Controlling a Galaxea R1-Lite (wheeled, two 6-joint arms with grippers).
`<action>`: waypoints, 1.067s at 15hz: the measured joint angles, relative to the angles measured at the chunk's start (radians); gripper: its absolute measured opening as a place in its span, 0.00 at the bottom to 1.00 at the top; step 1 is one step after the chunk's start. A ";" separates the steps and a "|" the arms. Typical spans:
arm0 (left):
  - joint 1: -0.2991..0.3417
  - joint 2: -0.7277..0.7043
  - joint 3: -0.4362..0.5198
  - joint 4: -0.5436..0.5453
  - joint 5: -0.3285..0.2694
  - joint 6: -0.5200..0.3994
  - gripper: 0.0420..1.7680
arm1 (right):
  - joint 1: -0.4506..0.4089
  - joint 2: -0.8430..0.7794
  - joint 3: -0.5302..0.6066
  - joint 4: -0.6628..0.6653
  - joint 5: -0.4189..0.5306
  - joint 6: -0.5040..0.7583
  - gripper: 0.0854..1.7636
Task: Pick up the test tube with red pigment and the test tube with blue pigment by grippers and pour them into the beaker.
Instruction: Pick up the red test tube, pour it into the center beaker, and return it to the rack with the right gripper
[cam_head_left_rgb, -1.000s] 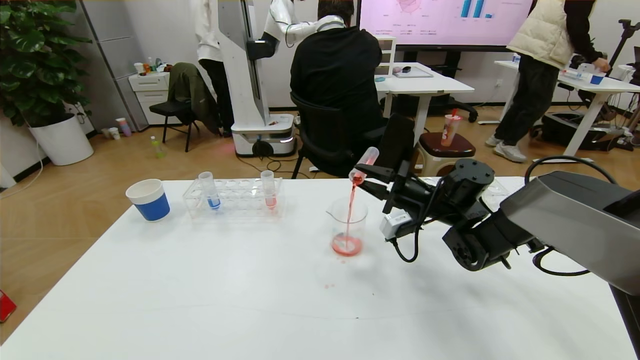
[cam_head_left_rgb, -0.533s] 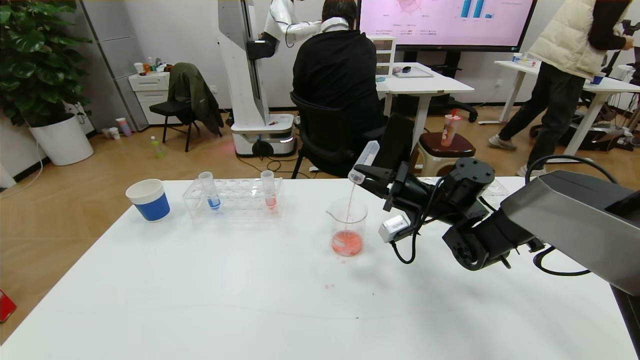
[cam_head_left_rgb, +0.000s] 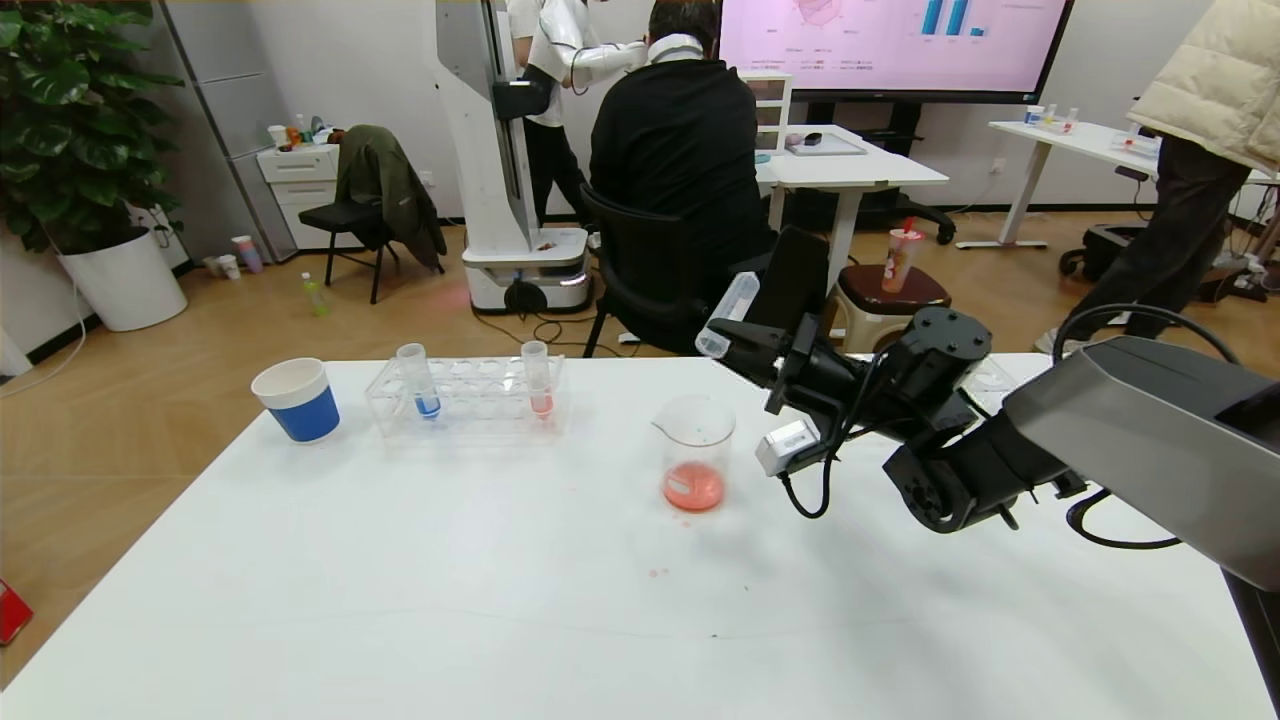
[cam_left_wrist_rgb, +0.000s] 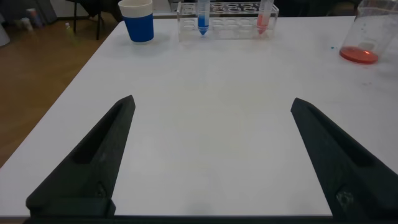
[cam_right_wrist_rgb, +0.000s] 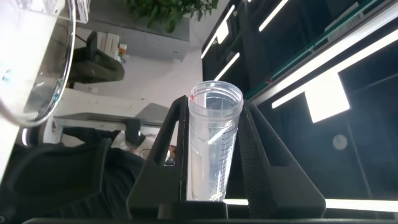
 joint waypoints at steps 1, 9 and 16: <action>0.000 0.000 0.000 0.000 0.000 0.000 0.99 | 0.002 -0.005 -0.002 -0.009 -0.035 0.075 0.26; 0.000 0.000 0.000 0.000 0.000 0.000 0.99 | 0.107 -0.145 0.076 -0.098 -0.773 1.054 0.26; 0.000 0.000 0.000 0.000 0.000 0.000 0.99 | 0.122 -0.330 0.264 0.149 -1.057 1.546 0.26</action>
